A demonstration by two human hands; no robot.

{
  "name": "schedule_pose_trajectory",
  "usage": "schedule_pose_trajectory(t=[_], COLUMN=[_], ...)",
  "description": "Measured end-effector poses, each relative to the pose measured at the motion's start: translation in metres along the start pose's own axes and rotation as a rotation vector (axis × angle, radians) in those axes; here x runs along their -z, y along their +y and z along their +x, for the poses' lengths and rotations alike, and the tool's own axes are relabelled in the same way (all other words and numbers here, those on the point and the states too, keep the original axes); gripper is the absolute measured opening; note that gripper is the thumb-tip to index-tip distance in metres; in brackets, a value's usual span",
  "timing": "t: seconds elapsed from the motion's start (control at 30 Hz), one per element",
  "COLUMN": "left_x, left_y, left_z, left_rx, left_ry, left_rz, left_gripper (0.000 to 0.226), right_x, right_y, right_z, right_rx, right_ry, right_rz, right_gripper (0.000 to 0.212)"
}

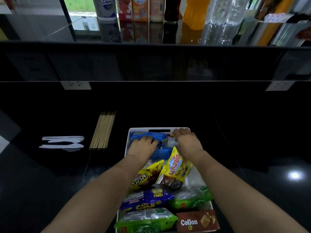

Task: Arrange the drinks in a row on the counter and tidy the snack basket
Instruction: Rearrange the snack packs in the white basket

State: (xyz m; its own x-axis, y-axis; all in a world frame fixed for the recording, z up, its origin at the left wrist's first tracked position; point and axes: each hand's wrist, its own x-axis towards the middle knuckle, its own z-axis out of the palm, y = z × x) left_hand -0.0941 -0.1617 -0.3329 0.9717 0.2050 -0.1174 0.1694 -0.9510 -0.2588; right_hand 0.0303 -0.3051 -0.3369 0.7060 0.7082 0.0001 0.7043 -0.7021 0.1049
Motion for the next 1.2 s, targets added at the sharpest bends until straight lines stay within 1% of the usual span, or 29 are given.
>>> schedule_pose_trajectory(t=[0.1, 0.3, 0.43, 0.53, 0.67, 0.73, 0.83, 0.93, 1.0, 1.07, 1.13, 1.2], left_x=[-0.001, 0.009, 0.012, 0.013, 0.013, 0.013, 0.017, 0.021, 0.021, 0.022, 0.024, 0.027], left_y=[-0.003, -0.007, -0.002, -0.001, -0.001, -0.003, -0.007, -0.008, -0.010, -0.013, -0.013, -0.013], left_z=[-0.001, -0.011, -0.017, -0.017, -0.014, -0.013, -0.016, -0.025, -0.031, -0.038, -0.043, -0.049], left_rx=[0.003, -0.005, 0.031, 0.056, 0.058, 0.054, 0.028, 0.000, 0.008, 0.026, 0.035, 0.042], left_ry=[-0.002, -0.017, -0.055, -0.067, -0.086, -0.081, -0.054, -0.004, 0.044, 0.065, 0.031, -0.035], left_rz=[0.007, 0.035, 0.048, 0.052, 0.028, 0.000, -0.053, -0.133, -0.208, -0.284, -0.353, -0.436], left_gripper=[0.071, 0.070, 0.070, 0.071, 0.074, 0.072, 0.063, 0.055, 0.047, 0.040, 0.035, 0.035], right_x=[0.002, 0.005, 0.007, 0.006, 0.008, 0.013, 0.020, 0.025, 0.027, 0.031, 0.032, 0.030], right_y=[0.001, 0.001, 0.000, 0.001, 0.002, 0.003, 0.000, -0.009, -0.015, -0.019, -0.024, -0.028], right_z=[0.000, -0.009, -0.015, -0.019, -0.021, -0.020, -0.022, -0.031, -0.038, -0.046, -0.053, -0.060], right_rx=[-0.016, 0.016, 0.029, 0.018, 0.049, 0.031, 0.012, 0.062, 0.121, 0.193, 0.244, 0.258], right_ry=[-0.008, 0.024, 0.037, 0.042, 0.042, 0.054, 0.038, 0.011, 0.038, 0.056, 0.032, 0.001], right_rz=[0.029, 0.019, 0.009, 0.021, 0.063, 0.114, 0.221, 0.302, 0.266, 0.192, 0.099, 0.014], right_gripper=[0.060, 0.055, 0.048, 0.047, 0.045, 0.043, 0.041, 0.047, 0.052, 0.053, 0.050, 0.048])
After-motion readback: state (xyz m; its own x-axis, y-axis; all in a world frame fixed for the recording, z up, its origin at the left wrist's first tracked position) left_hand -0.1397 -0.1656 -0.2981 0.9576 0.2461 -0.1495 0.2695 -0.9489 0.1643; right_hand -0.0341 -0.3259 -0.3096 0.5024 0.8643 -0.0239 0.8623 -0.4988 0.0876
